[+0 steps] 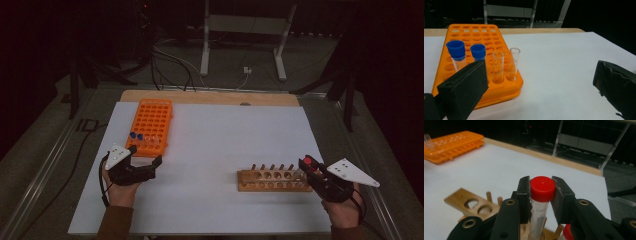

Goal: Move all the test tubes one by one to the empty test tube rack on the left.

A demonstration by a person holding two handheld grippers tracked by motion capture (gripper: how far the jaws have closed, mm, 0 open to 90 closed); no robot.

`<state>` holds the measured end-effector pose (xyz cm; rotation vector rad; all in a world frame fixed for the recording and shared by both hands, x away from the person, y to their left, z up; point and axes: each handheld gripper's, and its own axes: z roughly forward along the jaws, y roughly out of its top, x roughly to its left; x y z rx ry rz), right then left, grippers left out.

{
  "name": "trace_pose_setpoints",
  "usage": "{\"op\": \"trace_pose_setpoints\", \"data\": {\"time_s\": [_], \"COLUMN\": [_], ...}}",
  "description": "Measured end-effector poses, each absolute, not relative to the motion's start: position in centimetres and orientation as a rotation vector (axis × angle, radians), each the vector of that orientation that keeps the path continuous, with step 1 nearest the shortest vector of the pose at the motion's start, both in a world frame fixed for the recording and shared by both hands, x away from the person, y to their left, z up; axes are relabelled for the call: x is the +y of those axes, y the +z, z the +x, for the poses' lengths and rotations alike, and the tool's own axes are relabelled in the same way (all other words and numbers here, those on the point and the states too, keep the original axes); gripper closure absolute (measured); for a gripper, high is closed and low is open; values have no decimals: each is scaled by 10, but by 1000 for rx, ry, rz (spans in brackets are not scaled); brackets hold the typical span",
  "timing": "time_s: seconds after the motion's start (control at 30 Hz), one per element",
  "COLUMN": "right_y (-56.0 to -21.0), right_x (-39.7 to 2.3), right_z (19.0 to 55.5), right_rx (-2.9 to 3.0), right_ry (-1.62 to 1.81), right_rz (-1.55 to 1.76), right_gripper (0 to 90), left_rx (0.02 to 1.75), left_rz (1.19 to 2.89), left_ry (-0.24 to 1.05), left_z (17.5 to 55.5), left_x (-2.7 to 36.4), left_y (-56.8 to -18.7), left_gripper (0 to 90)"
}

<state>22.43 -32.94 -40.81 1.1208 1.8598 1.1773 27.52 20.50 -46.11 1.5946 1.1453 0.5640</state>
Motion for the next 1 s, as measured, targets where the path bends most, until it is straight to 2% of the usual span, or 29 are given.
{"op": "trace_pose_setpoints", "data": {"time_s": [0.2,0.43,1.0], "right_y": [-391,-389,-387], "right_x": [-328,-319,-264], "right_z": [224,229,249], "right_rx": [1840,1843,1928], "right_ry": [1216,1275,1382], "right_rz": [1093,1090,1013], "right_gripper": [697,697,697], "left_rx": [1135,1103,978], "left_rz": [1597,1606,1656], "left_ry": [557,547,510], "left_z": [275,274,267], "left_x": [202,195,161], "left_y": [-460,-456,-444], "left_gripper": [6,7,11]}}
